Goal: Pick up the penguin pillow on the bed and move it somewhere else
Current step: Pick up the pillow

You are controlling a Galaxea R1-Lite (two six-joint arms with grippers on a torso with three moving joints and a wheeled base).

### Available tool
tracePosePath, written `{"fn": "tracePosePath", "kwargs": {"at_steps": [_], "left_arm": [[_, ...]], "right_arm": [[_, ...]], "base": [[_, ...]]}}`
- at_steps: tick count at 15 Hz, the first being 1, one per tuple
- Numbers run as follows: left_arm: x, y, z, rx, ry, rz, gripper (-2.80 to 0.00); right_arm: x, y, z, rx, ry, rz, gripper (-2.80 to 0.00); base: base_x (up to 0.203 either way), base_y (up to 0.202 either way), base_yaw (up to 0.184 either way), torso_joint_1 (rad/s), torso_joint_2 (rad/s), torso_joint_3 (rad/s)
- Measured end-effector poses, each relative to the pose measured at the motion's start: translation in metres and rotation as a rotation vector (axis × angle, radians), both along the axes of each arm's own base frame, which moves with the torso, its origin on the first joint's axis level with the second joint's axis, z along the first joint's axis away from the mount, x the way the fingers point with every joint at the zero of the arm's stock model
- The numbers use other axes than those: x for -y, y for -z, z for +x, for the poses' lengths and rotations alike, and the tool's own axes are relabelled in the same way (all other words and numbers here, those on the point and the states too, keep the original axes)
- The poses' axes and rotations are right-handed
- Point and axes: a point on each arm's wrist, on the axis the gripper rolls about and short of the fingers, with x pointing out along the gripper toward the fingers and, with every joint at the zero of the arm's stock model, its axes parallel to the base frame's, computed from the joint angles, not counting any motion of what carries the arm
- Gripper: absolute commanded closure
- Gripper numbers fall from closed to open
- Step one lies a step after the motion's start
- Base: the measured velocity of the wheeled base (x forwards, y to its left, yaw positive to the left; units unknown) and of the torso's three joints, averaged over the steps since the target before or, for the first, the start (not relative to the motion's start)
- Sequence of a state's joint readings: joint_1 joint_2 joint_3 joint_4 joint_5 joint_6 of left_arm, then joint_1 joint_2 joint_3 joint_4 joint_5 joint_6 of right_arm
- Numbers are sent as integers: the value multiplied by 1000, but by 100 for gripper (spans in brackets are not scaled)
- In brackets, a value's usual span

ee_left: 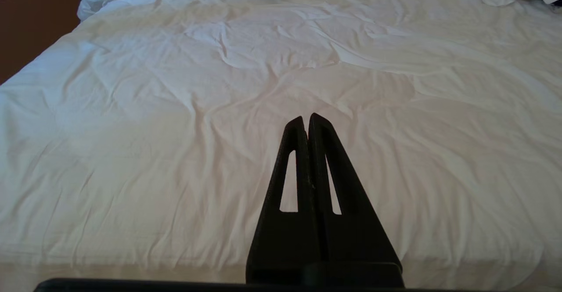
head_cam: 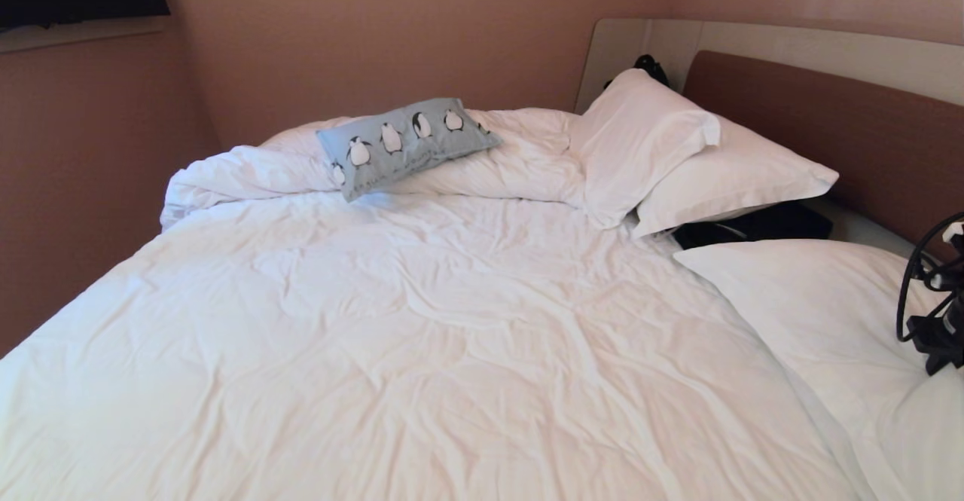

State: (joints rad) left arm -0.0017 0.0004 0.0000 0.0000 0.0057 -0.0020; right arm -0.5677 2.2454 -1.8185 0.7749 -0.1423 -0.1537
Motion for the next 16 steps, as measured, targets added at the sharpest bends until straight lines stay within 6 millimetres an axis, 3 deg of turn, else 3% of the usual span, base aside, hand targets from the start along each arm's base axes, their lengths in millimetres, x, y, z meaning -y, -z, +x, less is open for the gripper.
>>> {"fn": "tracePosePath", "kwargs": {"at_steps": [11, 16], "left_arm": [[0, 0, 0, 0, 0, 0, 0], [0, 0, 0, 0, 0, 0, 0]], "right_arm": [[-12, -51, -17, 150, 12, -5, 0], [-17, -57, -22, 159, -3, 1, 0]], "base": [[0, 0, 0, 0, 0, 0], [0, 0, 0, 0, 0, 0]]}}
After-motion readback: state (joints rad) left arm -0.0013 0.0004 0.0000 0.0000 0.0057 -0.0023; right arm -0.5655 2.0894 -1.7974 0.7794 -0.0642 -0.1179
